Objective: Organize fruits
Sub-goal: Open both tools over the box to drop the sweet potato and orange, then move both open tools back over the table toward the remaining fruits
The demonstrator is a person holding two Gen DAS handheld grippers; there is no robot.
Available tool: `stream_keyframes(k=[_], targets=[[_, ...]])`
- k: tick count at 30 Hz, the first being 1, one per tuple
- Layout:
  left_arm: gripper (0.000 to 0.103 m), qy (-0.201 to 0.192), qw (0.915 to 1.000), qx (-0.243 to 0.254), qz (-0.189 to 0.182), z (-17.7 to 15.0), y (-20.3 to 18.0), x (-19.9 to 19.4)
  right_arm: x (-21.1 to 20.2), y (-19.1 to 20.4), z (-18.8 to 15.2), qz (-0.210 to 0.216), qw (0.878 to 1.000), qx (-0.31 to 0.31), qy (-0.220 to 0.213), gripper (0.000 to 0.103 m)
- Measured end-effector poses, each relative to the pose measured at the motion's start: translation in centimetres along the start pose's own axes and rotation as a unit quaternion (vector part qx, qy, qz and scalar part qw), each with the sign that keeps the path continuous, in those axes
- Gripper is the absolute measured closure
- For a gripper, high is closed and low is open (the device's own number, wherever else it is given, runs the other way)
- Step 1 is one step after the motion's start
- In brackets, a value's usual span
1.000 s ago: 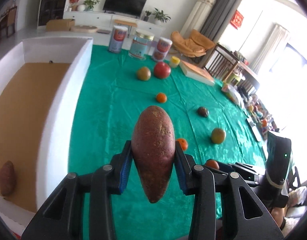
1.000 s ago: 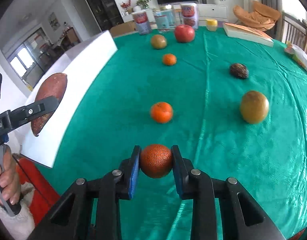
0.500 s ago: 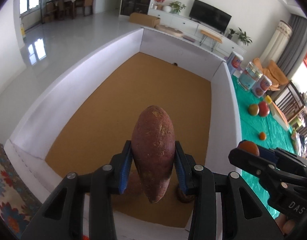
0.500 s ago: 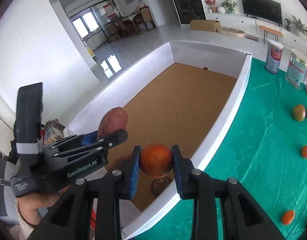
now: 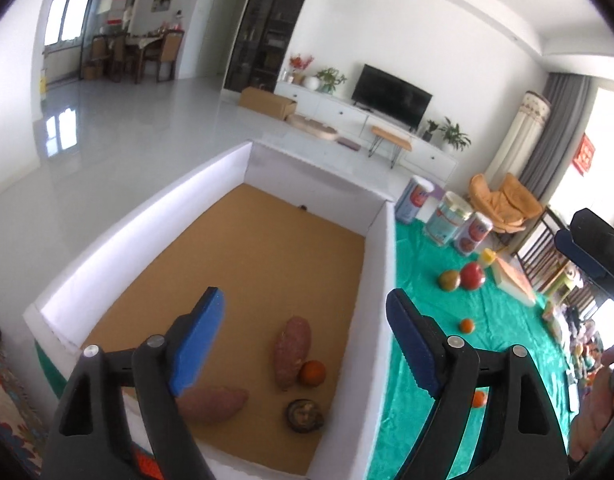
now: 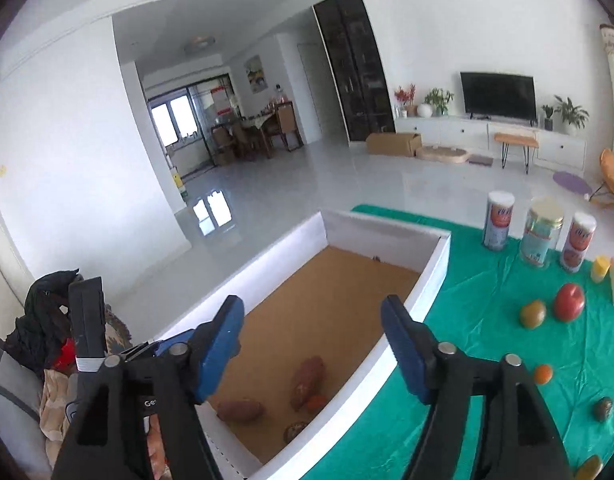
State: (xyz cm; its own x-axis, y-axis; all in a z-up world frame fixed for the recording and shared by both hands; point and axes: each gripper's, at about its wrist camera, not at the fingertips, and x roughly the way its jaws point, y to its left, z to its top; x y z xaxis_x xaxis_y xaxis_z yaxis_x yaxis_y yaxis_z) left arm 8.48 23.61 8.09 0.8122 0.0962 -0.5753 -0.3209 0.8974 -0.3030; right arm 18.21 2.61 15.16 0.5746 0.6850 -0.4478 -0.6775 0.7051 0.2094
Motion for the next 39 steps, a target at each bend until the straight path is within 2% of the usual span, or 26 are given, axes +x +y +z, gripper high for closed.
stream_keyframes(k=[1,3,5,7,9,10,12,16,19,23,31,39], targets=[[0.018,-0.003,0.9998,0.012,-0.015,-0.2,-1.3,-0.5,-1.4,-0.7,-0.4,-0.017,1.000,-0.005,-0.011,0.017],[0.017,0.004,0.9981,0.038,-0.049,-1.1,-4.4,-0.9,-3.4,-2.3,-1.8,-0.062,0.998,-0.011,-0.021,0.016],[0.013,0.021,0.9941,0.069,-0.081,-2.7,-7.7,-0.6,-4.7,-4.6,-4.5,-0.105,0.994,0.001,-0.013,0.016],[0.013,0.055,0.9864,0.111,-0.107,-5.1,-11.4,0.6,-5.6,-7.7,-7.9,-0.147,0.989,0.021,0.008,0.016],[0.013,0.100,0.9732,0.156,-0.136,-8.4,-14.5,2.5,-6.1,-10.9,-11.9,-0.198,0.979,0.036,0.038,0.016],[0.013,0.121,0.9671,0.173,-0.142,-10.2,-15.7,3.8,-6.4,-12.4,-14.1,-0.218,0.973,0.047,0.054,0.016],[0.013,0.158,0.9604,0.189,-0.131,-13.7,-17.0,6.6,-8.0,-15.8,-18.2,-0.249,0.963,0.074,0.077,0.016],[0.013,0.185,0.9584,0.199,-0.087,-18.5,-17.2,10.5,-9.9,-20.1,-25.0,-0.306,0.939,0.098,0.121,0.016],[0.013,0.163,0.9606,0.218,-0.057,-19.6,-17.2,11.7,-11.2,-21.2,-27.6,-0.318,0.932,0.117,0.126,0.016],[0.013,0.148,0.9618,0.228,-0.031,-19.7,-17.1,12.8,-11.0,-22.2,-28.2,-0.311,0.933,0.132,0.128,0.016],[0.009,0.149,0.9596,0.237,-0.024,-19.9,-17.1,13.2,-8.7,-21.6,-28.1,-0.319,0.929,0.114,0.149,0.016],[0.007,0.150,0.9586,0.241,-0.024,-20.0,-17.3,13.3,-8.5,-21.8,-28.2,-0.315,0.929,0.122,0.148,0.016]])
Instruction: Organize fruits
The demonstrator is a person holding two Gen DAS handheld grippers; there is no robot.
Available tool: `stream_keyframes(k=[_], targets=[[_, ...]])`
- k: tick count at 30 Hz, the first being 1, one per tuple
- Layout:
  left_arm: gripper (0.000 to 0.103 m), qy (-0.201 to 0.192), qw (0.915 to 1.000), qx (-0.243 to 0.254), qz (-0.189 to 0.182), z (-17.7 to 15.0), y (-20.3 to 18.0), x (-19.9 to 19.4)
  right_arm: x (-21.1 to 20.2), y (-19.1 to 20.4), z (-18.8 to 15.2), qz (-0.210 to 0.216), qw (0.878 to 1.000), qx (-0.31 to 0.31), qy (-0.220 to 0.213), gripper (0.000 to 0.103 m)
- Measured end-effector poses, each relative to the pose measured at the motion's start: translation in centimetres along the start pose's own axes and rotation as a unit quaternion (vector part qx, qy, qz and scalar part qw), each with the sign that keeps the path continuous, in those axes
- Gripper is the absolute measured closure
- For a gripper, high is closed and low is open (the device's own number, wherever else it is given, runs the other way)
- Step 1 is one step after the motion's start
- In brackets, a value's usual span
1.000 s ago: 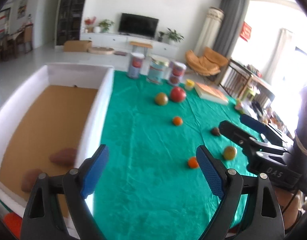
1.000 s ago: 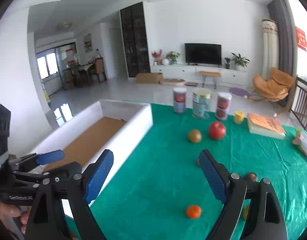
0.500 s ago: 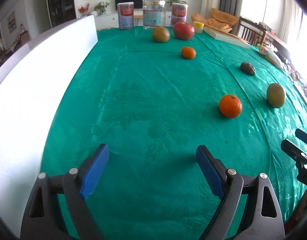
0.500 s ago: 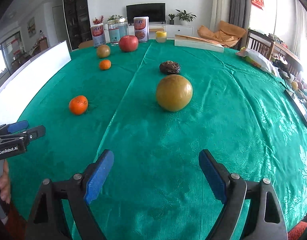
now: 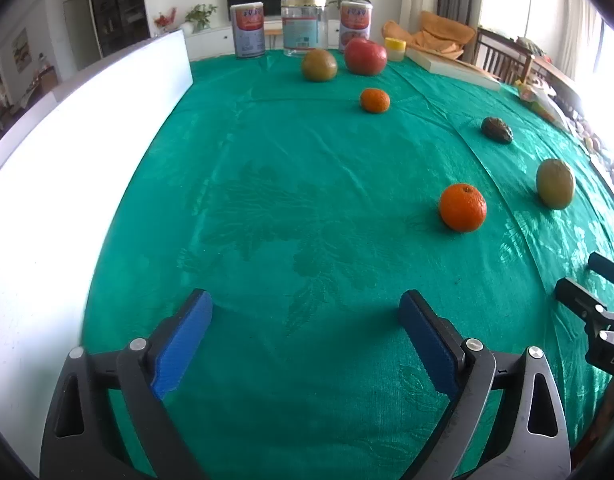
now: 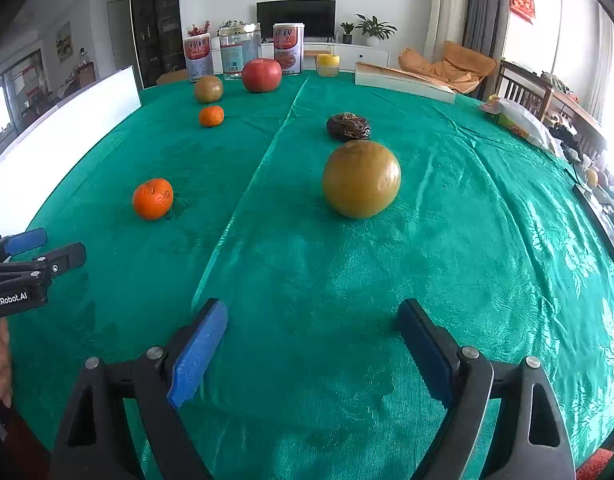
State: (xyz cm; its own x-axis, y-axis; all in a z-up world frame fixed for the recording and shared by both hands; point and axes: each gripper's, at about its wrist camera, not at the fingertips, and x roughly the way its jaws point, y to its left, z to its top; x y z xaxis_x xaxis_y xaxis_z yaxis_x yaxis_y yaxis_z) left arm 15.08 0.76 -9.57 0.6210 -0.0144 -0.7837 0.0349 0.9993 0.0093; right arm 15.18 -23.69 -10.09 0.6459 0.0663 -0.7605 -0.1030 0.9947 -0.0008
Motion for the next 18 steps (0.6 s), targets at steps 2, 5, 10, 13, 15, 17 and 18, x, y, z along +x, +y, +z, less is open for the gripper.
stream_keyframes(k=[2,5,10,13,15,17,18], targets=[[0.007,0.000,1.0000,0.000,0.000,0.00,0.00,-0.01,0.05,-0.05,0.01,0.003,1.000,0.002,0.001,0.016],[0.007,0.000,1.0000,0.000,0.000,0.00,0.01,-0.02,0.07,-0.04,0.04,0.003,1.000,0.001,0.002,0.015],[0.007,0.000,1.0000,0.000,0.000,-0.01,0.01,-0.03,0.21,0.07,0.12,0.005,1.000,-0.001,0.006,0.012],[0.007,0.000,1.0000,0.000,0.000,-0.01,0.01,-0.03,0.24,0.16,0.14,0.005,1.000,-0.001,0.007,0.011],[0.007,0.000,1.0000,0.000,0.000,-0.01,0.01,-0.03,0.26,0.19,0.15,0.005,1.000,-0.002,0.007,0.011],[0.007,0.000,1.0000,0.000,0.000,-0.01,0.01,-0.04,0.24,0.17,0.15,0.005,1.000,-0.001,0.007,0.011],[0.007,0.000,1.0000,0.000,0.000,-0.01,0.01,-0.04,0.24,0.18,0.15,0.005,1.000,-0.001,0.007,0.011]])
